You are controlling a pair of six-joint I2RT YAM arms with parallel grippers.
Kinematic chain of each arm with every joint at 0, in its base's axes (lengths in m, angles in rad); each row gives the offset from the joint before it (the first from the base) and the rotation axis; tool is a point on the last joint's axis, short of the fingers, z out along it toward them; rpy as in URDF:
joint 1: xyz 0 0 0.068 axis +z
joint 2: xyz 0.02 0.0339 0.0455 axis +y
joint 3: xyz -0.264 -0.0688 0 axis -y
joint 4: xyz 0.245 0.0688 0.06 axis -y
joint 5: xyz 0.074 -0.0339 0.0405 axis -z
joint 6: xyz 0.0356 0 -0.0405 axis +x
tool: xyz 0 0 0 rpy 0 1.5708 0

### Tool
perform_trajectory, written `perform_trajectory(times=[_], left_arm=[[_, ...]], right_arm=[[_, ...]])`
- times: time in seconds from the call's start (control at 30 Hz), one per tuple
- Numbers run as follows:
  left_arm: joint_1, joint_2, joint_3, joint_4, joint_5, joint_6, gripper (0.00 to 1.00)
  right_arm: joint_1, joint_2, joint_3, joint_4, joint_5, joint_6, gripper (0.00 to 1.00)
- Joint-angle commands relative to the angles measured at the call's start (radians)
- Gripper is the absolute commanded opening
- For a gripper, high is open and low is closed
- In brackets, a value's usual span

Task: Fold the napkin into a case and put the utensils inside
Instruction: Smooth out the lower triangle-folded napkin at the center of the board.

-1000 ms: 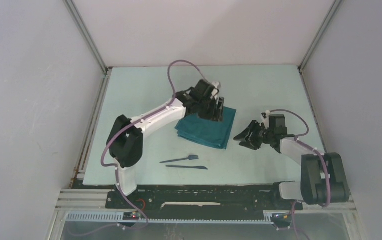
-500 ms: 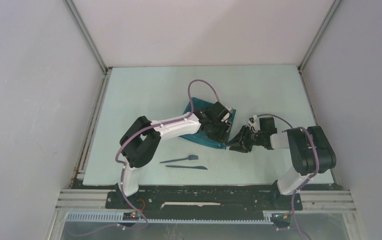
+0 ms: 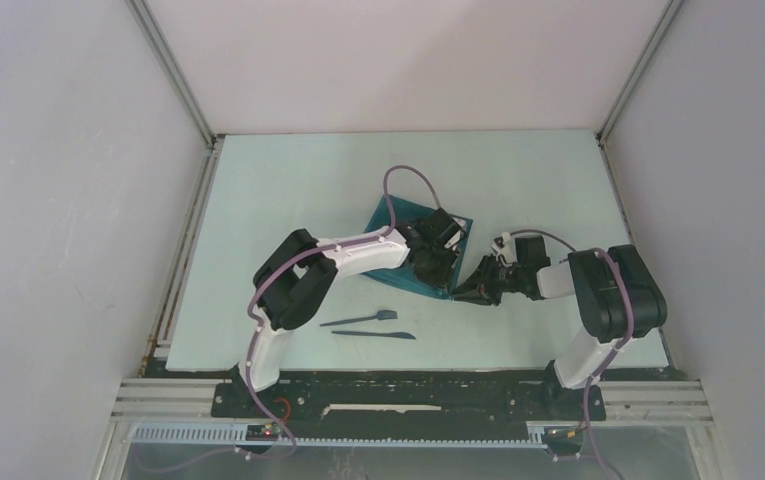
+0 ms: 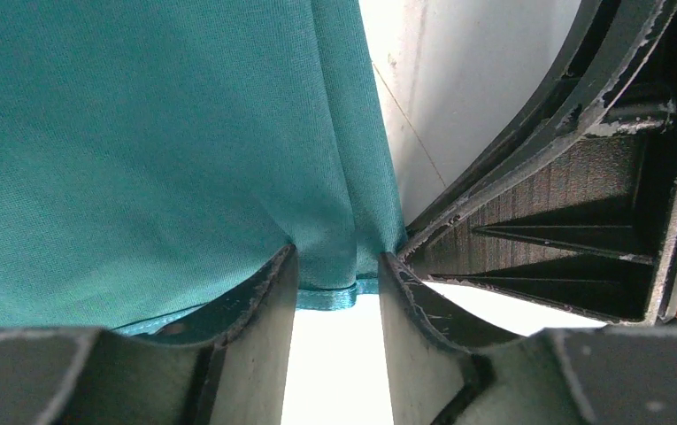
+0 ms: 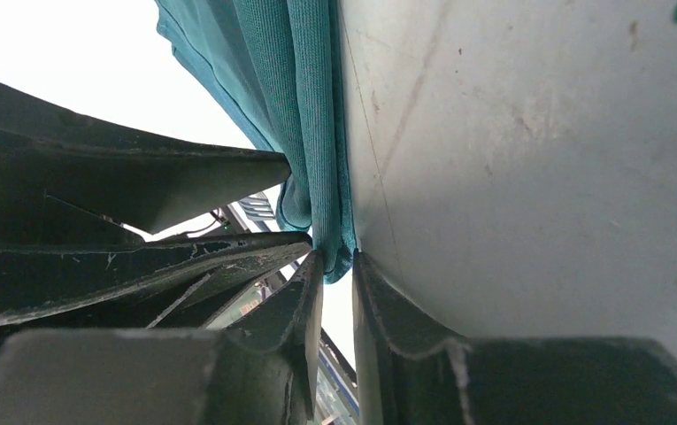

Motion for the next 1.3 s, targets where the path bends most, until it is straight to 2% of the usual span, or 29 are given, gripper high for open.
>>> perform_trajectory(times=[0.0,0.07,0.3,0.47,0.7,0.8,0.97,1.27], left_arm=[[-0.011,0.013,0.031,0.008,0.012,0.016,0.41],[-0.013,0.020,0.032,0.004,0.009,0.016,0.37],[-0.016,0.032,0.045,-0.019,0.000,0.017,0.35],[-0.024,0.046,0.052,-0.036,0.001,0.020,0.30],[-0.029,0.042,0.062,-0.047,-0.017,0.028,0.15],[-0.030,0.032,0.074,-0.053,-0.018,0.031,0.01],[-0.030,-0.001,0.083,-0.055,-0.002,0.019,0.00],[-0.048,-0.031,0.079,-0.050,0.017,-0.004,0.00]], right_arm=[[0.015,0.015,0.024,0.038,0.005,-0.001,0.24],[0.015,0.022,0.024,0.045,0.007,0.003,0.21],[0.015,0.037,0.024,0.057,0.004,0.005,0.13],[0.014,0.037,0.024,0.059,0.004,0.004,0.08],[0.012,0.041,0.025,0.067,0.001,0.010,0.06],[0.012,0.038,0.024,0.069,0.001,0.014,0.05],[0.011,0.033,0.024,0.070,0.003,0.015,0.00],[0.012,0.038,0.025,0.079,0.003,0.022,0.00]])
